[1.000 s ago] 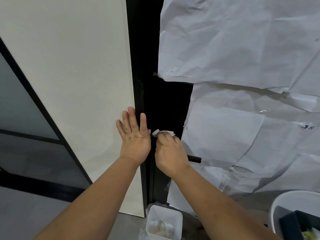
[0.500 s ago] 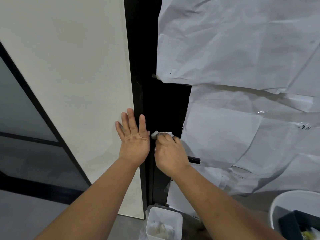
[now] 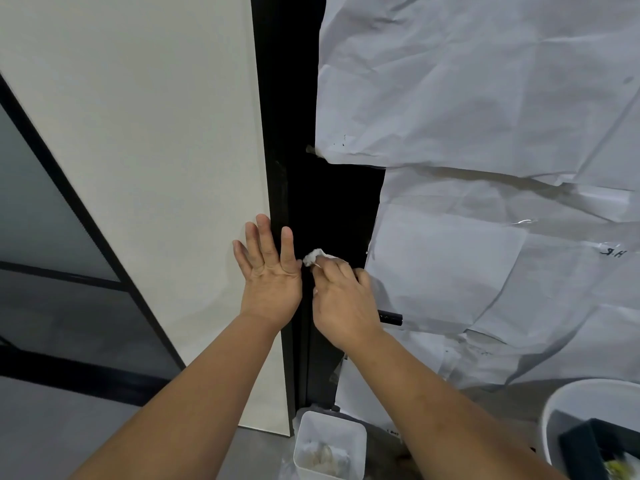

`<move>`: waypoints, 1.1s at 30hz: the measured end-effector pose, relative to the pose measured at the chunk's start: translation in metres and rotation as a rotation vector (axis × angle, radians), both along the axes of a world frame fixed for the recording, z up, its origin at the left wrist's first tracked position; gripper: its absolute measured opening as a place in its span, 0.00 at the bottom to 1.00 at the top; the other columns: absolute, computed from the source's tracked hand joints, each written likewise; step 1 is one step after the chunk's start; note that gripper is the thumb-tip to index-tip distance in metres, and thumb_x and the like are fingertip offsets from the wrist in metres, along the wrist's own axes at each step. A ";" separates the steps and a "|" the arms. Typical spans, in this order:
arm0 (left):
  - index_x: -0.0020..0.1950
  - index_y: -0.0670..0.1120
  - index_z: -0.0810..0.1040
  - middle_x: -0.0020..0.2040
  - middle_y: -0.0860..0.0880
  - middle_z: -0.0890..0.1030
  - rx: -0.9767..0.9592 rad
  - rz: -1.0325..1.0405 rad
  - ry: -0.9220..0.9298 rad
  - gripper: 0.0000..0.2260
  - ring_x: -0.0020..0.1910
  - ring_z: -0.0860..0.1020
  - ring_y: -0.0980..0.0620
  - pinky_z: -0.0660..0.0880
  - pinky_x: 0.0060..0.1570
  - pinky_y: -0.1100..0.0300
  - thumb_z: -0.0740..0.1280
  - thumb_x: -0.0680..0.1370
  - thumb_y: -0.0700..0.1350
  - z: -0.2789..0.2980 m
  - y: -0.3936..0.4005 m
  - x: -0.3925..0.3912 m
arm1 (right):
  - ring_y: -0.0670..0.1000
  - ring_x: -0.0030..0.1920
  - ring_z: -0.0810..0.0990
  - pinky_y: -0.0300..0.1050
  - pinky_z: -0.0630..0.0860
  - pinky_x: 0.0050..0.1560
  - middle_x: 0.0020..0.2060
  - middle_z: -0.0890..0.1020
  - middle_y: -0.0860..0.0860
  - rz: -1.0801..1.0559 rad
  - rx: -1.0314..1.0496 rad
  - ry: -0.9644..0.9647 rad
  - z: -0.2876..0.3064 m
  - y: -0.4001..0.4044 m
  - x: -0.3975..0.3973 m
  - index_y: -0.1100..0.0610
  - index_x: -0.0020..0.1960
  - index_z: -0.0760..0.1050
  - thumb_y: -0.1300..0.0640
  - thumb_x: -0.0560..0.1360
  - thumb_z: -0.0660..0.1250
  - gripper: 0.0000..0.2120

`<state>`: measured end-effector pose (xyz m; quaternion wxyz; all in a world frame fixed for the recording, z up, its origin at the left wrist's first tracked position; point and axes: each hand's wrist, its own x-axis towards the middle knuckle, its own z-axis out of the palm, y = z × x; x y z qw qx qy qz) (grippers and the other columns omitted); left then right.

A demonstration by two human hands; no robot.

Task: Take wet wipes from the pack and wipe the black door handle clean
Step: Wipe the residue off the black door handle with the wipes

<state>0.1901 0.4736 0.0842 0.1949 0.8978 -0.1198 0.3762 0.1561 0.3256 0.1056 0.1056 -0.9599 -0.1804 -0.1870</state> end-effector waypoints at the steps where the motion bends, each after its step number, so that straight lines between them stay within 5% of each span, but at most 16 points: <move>1: 0.76 0.50 0.27 0.75 0.41 0.26 0.002 -0.004 0.001 0.42 0.75 0.32 0.35 0.40 0.69 0.27 0.60 0.80 0.43 0.000 0.000 0.000 | 0.49 0.64 0.69 0.48 0.65 0.59 0.64 0.73 0.46 -0.002 0.001 -0.011 0.000 0.000 0.000 0.55 0.65 0.73 0.55 0.74 0.59 0.20; 7: 0.76 0.49 0.27 0.75 0.40 0.26 -0.003 -0.005 0.015 0.41 0.75 0.32 0.34 0.40 0.69 0.27 0.60 0.81 0.44 -0.001 0.001 0.000 | 0.48 0.61 0.72 0.49 0.65 0.60 0.59 0.75 0.46 0.033 -0.057 0.004 -0.001 -0.005 0.001 0.54 0.60 0.75 0.50 0.76 0.58 0.17; 15: 0.76 0.49 0.27 0.75 0.40 0.27 -0.014 0.002 -0.012 0.41 0.75 0.32 0.34 0.39 0.70 0.28 0.61 0.81 0.42 -0.002 -0.001 -0.001 | 0.53 0.54 0.75 0.48 0.72 0.59 0.57 0.74 0.53 -0.081 0.206 0.044 -0.013 -0.024 -0.008 0.60 0.64 0.74 0.54 0.77 0.60 0.18; 20: 0.76 0.48 0.28 0.75 0.40 0.27 -0.025 0.000 0.004 0.38 0.75 0.32 0.34 0.42 0.69 0.26 0.56 0.81 0.45 -0.001 -0.002 0.001 | 0.51 0.63 0.69 0.48 0.70 0.62 0.61 0.74 0.50 0.064 0.064 0.044 -0.004 0.001 -0.003 0.59 0.63 0.74 0.53 0.75 0.59 0.19; 29: 0.76 0.49 0.27 0.75 0.39 0.26 -0.022 -0.003 0.020 0.41 0.75 0.33 0.32 0.40 0.69 0.27 0.60 0.82 0.42 -0.002 -0.001 0.000 | 0.52 0.54 0.74 0.47 0.76 0.55 0.58 0.71 0.54 -0.092 0.229 0.053 -0.013 -0.013 -0.009 0.62 0.64 0.72 0.52 0.77 0.60 0.20; 33: 0.76 0.49 0.27 0.75 0.39 0.27 -0.030 -0.018 0.031 0.38 0.75 0.33 0.33 0.41 0.69 0.26 0.56 0.81 0.45 -0.002 -0.001 0.001 | 0.52 0.59 0.71 0.48 0.70 0.63 0.59 0.72 0.52 0.004 0.081 -0.002 -0.007 -0.001 -0.005 0.60 0.63 0.73 0.51 0.75 0.61 0.20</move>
